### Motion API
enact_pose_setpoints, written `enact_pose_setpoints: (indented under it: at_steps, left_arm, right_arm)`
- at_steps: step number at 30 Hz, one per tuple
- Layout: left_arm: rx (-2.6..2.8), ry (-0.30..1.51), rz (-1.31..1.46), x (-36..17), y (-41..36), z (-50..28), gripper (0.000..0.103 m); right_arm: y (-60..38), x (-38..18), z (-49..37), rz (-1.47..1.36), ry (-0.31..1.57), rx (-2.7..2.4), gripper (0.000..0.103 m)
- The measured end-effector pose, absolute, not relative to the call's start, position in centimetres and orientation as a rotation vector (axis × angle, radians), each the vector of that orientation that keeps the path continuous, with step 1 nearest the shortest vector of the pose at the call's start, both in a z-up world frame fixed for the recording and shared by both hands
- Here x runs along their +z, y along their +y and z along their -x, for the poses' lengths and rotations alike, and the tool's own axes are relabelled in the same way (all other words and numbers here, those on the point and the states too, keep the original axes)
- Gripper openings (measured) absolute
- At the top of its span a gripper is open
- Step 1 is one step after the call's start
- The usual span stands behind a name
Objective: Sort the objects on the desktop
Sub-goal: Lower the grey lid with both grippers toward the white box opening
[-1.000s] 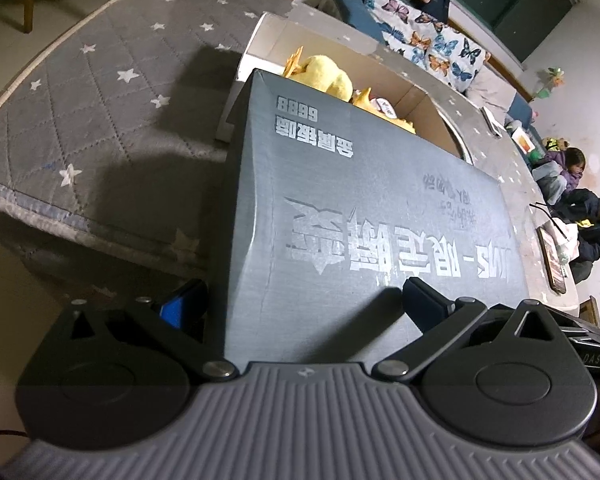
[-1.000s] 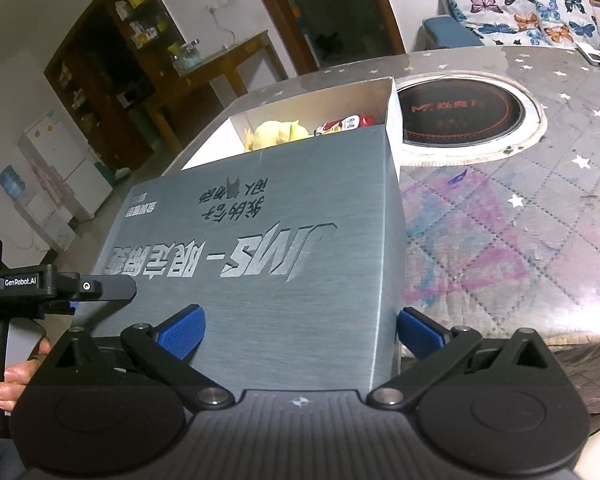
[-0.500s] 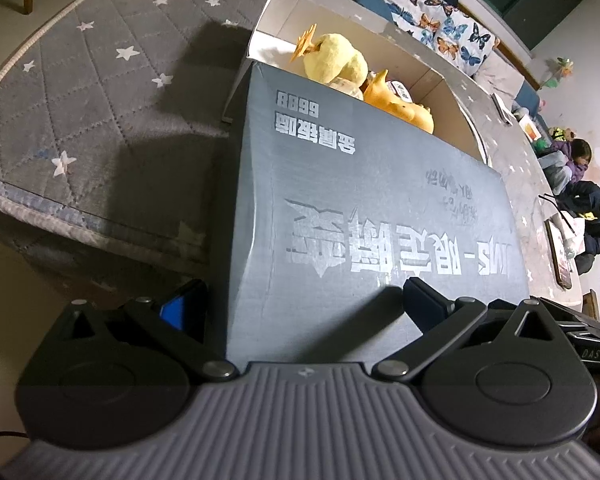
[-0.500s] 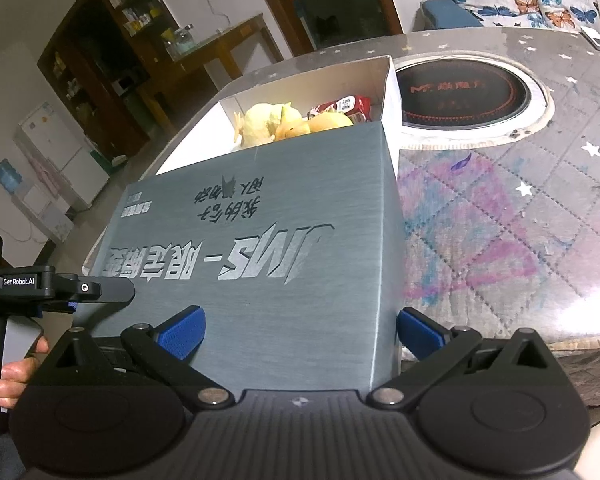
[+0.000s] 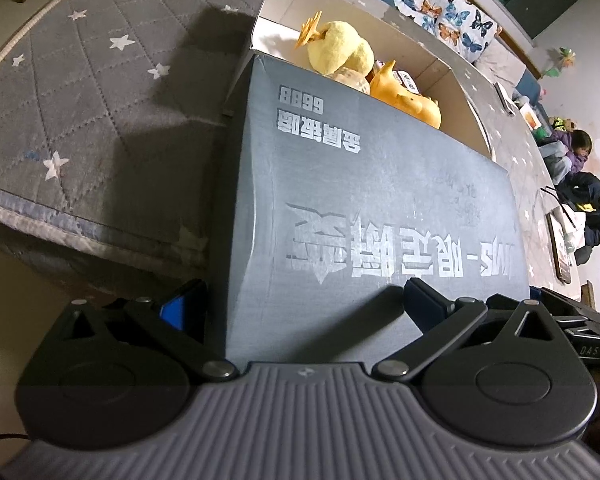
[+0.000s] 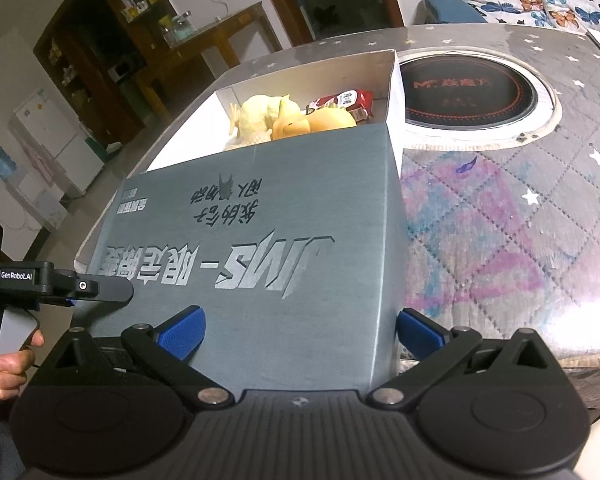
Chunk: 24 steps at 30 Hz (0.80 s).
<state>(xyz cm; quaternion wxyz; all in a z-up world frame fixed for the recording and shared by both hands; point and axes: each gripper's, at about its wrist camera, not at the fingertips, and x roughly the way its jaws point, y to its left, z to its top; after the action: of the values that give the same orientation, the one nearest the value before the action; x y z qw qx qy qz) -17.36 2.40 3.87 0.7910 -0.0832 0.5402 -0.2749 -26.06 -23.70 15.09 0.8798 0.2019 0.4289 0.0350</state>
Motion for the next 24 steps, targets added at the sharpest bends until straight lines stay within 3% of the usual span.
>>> enact_pose_setpoints:
  at_steps: [24]
  left_arm:
    - [-0.602, 1.200, 0.164, 3.71, 2.15, 17.11, 0.103]
  right_arm:
    - [-23.55, 15.10, 25.96, -0.399, 0.902, 0.078, 0.103]
